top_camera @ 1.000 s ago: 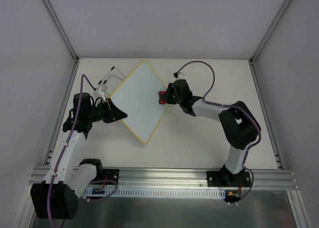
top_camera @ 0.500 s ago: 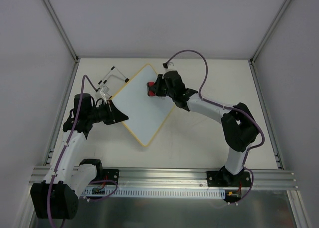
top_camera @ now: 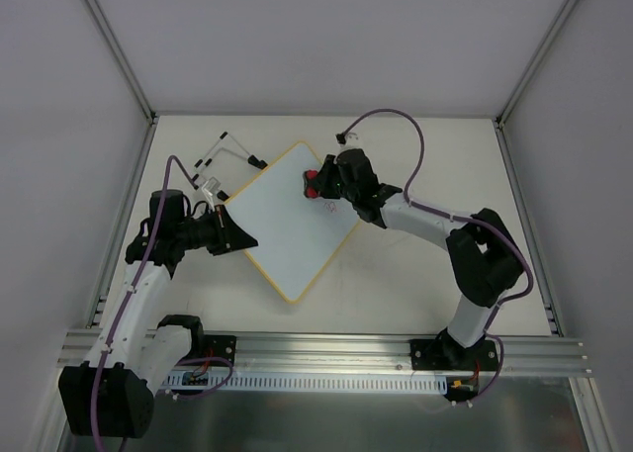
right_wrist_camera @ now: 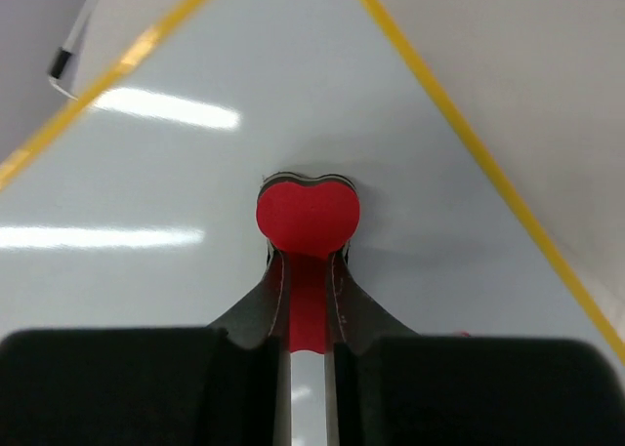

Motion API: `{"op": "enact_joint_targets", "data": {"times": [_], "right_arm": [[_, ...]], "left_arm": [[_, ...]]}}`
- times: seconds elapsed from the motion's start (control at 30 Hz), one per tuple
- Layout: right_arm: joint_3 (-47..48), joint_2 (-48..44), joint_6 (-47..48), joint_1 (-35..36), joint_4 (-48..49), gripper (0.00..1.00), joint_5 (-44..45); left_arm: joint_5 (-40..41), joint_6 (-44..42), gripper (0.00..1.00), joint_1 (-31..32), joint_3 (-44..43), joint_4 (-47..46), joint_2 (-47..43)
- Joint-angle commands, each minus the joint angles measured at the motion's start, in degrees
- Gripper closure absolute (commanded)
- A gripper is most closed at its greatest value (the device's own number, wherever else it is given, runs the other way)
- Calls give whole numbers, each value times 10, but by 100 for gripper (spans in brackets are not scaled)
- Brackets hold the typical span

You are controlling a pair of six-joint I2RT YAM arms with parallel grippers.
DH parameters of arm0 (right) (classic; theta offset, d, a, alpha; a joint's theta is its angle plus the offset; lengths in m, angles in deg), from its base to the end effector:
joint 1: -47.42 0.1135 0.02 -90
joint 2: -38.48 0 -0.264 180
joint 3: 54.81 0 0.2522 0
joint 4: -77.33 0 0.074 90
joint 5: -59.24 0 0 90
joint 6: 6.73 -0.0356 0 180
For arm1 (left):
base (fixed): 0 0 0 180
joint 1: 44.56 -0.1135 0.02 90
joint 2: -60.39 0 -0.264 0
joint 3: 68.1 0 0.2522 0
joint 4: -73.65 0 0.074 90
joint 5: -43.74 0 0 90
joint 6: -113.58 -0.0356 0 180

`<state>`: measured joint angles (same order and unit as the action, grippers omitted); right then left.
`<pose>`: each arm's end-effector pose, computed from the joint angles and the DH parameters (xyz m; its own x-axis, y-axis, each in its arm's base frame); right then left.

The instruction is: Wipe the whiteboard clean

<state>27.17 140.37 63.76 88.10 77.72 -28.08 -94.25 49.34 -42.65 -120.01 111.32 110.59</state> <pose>0.3156 0.2691 0.2493 -0.4451 0.0573 -0.8936 -0.4976 0.8139 0.3000 0.1813 -0.0325 0.2664 -0.7995 -0.2644 -0.5394 0.3064 0.5929 -0.7447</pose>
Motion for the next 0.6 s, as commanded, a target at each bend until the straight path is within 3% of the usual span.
{"op": "enact_joint_targets", "data": {"times": [0.0, 0.23, 0.57], "right_arm": [[-92, -35, -11, -10, -39, 100, 38], [-217, -92, -21, -38, -41, 99, 58], [-121, -71, 12, -11, -41, 100, 15]], "left_arm": [[-20, -39, 100, 12, -12, -39, -29], [-16, -44, 100, 12, -18, -36, -26], [-25, -46, 100, 12, -11, -34, -27]]}}
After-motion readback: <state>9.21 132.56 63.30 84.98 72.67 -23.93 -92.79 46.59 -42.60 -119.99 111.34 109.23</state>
